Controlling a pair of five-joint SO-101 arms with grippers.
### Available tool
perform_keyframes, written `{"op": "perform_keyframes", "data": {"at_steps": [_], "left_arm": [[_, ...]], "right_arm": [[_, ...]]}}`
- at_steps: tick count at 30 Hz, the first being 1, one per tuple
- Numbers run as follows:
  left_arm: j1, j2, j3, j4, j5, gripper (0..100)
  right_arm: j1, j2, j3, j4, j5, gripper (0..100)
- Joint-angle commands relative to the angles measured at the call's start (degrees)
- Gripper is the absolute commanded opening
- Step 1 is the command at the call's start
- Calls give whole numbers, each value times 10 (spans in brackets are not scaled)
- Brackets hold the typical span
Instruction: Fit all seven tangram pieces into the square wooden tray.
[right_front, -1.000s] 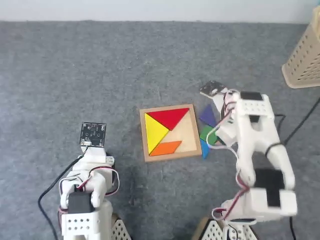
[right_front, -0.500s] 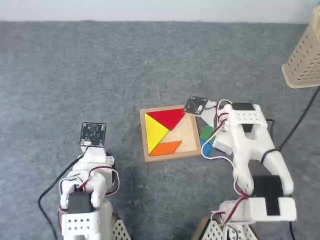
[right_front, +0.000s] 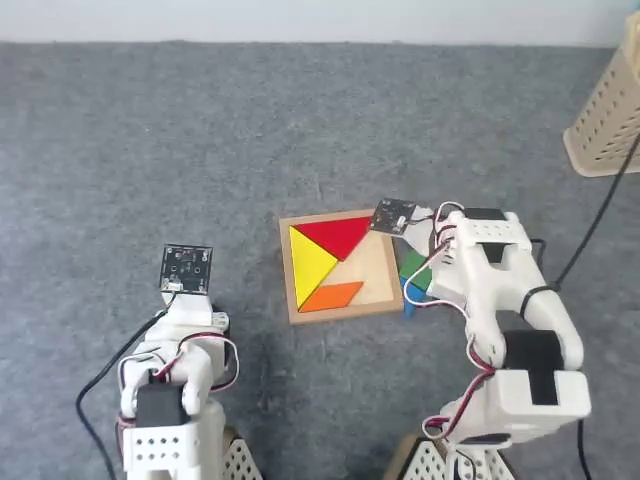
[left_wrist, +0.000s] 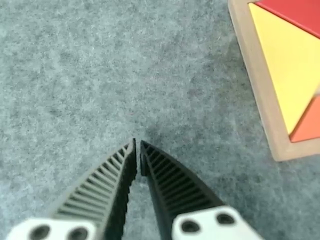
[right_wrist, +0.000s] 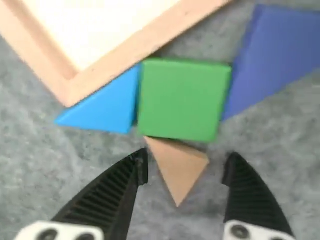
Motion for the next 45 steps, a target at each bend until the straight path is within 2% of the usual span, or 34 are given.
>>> {"op": "perform_keyframes", "data": {"at_steps": [1, 7, 16, 23, 26, 30, 36, 41, 45], "left_arm": [[2, -11, -6, 4, -2, 17], [2, -11, -6, 4, -2, 17], [2, -11, -6, 4, -2, 17], [2, -11, -6, 4, -2, 17], [2, -11, -6, 4, -2, 17], [2, -11, -6, 4, -2, 17], [2, -11, -6, 4, -2, 17], [2, -11, -6, 4, -2, 17], [2, -11, -6, 4, -2, 17]], "right_arm": [[3, 4, -24, -4, 6, 145], [4, 0, -34, 6, -38, 110], [4, -3, -149, 153, -105, 72], [-7, -113, -128, 194, -110, 73], [-48, -184, -100, 190, -150, 73], [-138, -249, -91, 189, -179, 73], [-248, -229, -90, 138, -202, 73], [-287, -140, -90, 17, -280, 73], [-285, -84, -91, -5, -290, 73]]}}
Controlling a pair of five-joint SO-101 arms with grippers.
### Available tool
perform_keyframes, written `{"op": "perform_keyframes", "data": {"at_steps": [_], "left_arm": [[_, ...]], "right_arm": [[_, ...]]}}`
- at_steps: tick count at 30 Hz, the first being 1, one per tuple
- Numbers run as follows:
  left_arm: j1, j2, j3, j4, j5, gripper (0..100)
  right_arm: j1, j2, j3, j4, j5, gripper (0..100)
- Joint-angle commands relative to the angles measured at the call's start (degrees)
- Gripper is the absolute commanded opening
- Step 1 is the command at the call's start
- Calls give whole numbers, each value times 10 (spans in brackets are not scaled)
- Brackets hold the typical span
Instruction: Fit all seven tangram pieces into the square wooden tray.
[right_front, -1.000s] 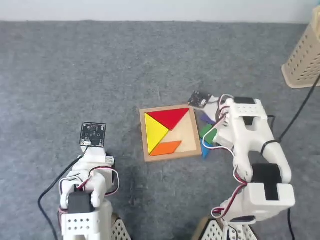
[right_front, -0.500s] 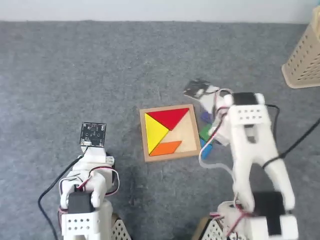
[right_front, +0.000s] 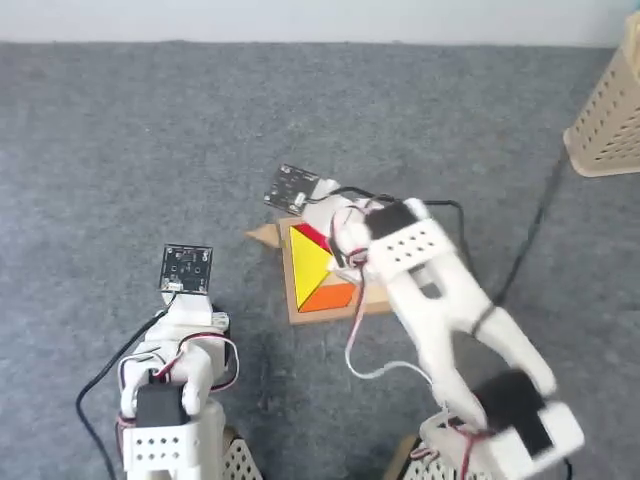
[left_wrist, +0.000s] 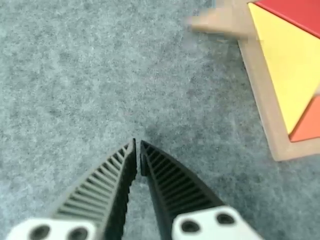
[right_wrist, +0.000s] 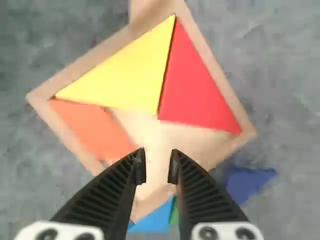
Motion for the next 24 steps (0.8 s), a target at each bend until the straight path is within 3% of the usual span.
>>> {"op": "perform_keyframes", "data": {"at_steps": [1, 6, 14, 16, 20, 24], "left_arm": [[2, -11, -6, 4, -2, 17], [2, -11, -6, 4, -2, 17], [2, -11, -6, 4, -2, 17], [2, -11, -6, 4, -2, 17], [2, -11, -6, 4, -2, 17], [2, -11, -6, 4, -2, 17]], "right_arm": [[5, 17, -7, -20, -15, 73], [32, 21, -4, -22, -24, 73], [60, 18, -4, -16, -151, 43], [85, 1, -5, -3, -160, 0], [151, -65, 13, 26, -200, 5], [211, -157, 120, 15, -201, 6]]}}
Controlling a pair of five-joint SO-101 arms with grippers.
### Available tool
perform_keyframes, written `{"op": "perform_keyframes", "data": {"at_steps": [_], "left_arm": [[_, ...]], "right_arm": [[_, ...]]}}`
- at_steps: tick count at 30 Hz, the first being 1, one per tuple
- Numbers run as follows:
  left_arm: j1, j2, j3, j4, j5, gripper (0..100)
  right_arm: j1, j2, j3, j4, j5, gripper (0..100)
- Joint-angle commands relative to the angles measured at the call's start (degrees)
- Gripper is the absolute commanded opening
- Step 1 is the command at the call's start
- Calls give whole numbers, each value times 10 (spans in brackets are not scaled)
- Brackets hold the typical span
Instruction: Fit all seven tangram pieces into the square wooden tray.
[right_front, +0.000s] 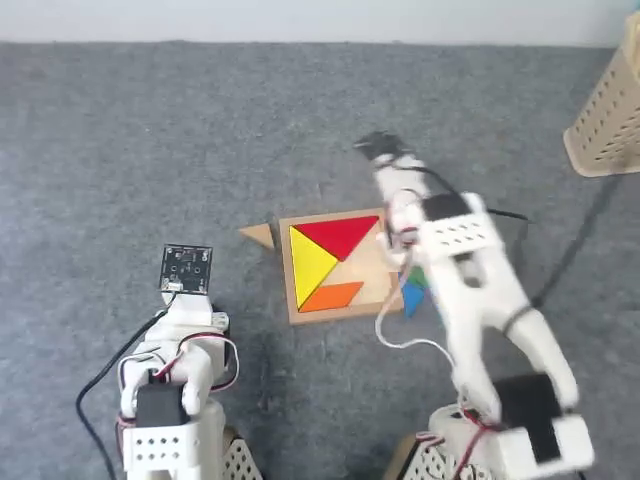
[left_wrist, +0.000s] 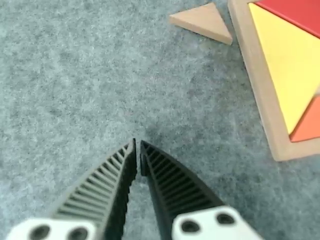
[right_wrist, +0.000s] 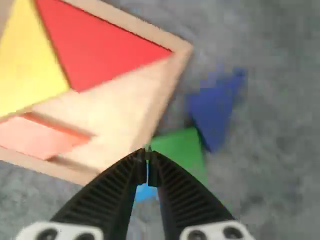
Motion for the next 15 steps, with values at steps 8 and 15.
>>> {"op": "perform_keyframes", "data": {"at_steps": [8, 15], "left_arm": [[2, -11, -6, 4, -2, 17], [11, -11, -6, 4, -1, 17]], "right_arm": [[138, -313, 342, -29, 37, 6], [220, -457, 469, -27, 80, 7]]}}
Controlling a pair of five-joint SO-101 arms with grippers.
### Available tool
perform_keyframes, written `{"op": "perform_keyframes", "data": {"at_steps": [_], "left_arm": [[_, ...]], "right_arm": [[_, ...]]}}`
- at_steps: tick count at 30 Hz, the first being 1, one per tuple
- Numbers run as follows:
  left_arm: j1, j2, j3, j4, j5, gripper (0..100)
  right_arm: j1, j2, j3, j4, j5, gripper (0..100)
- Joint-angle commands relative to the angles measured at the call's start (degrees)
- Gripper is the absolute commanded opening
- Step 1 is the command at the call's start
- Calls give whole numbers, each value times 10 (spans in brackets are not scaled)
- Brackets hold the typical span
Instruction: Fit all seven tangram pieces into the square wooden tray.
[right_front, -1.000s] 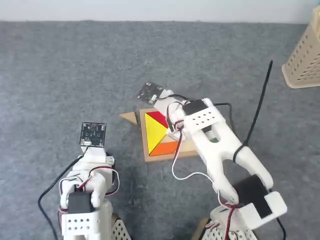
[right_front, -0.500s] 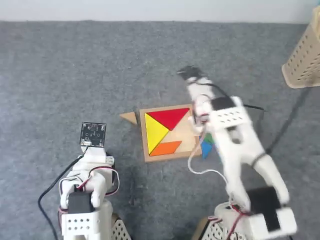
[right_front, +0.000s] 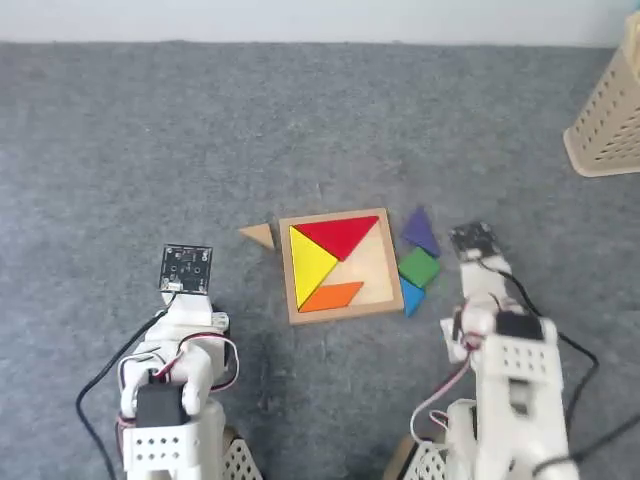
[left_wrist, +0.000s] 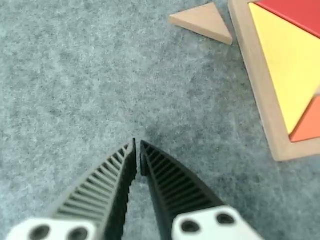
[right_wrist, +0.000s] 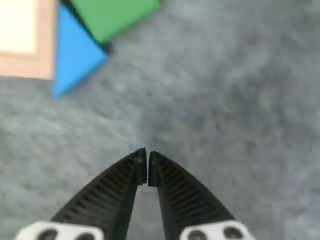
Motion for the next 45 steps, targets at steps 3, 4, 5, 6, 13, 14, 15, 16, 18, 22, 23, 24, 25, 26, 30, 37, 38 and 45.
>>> {"op": "perform_keyframes", "data": {"at_steps": [3, 4, 5, 6, 13, 14, 15, 16, 18, 22, 23, 24, 25, 26, 30, 37, 38, 45], "left_arm": [[11, -11, -6, 4, -3, 17], [11, -11, -6, 4, -3, 17], [11, -11, -6, 4, -4, 17], [10, -11, -6, 0, -4, 17], [-67, -11, -18, -131, -310, 19], [-73, -11, -20, -160, -298, 19], [-75, -11, -25, -179, -279, 19], [-75, -8, -38, -179, -269, 20], [-75, 10, -80, -159, -266, 21], [-72, 113, -196, -123, -266, 111], [-72, 152, -227, -119, -266, 146], [-72, 199, -256, -117, -266, 175], [-70, 250, -288, -112, -270, 197], [-65, 302, -320, -105, -274, 207], [-40, 518, -451, -61, -349, 193], [-11, 855, -653, -54, -358, 193], [-2, 898, -676, -53, -375, 199], [60, 1106, -824, -33, -456, 232]], "right_arm": [[38, -76, 43, -20, 25, 7], [39, -76, 51, -29, 25, 8], [40, -78, 55, -31, 25, 8], [41, -78, 56, -33, 25, 8], [41, -79, 59, -36, 25, 7], [41, -80, 60, -36, 25, 7], [41, -80, 61, -36, 25, 7], [41, -81, 61, -35, 25, 7], [41, -81, 61, -35, 25, 7], [41, -81, 62, -36, 25, 7], [41, -81, 62, -36, 25, 7], [41, -81, 62, -36, 25, 7], [41, -81, 62, -36, 25, 7], [41, -81, 62, -36, 25, 7], [40, -81, 62, -36, 25, 7], [37, -80, 62, -37, 28, 7], [37, -80, 62, -37, 28, 7], [37, -80, 62, -37, 29, 7]]}}
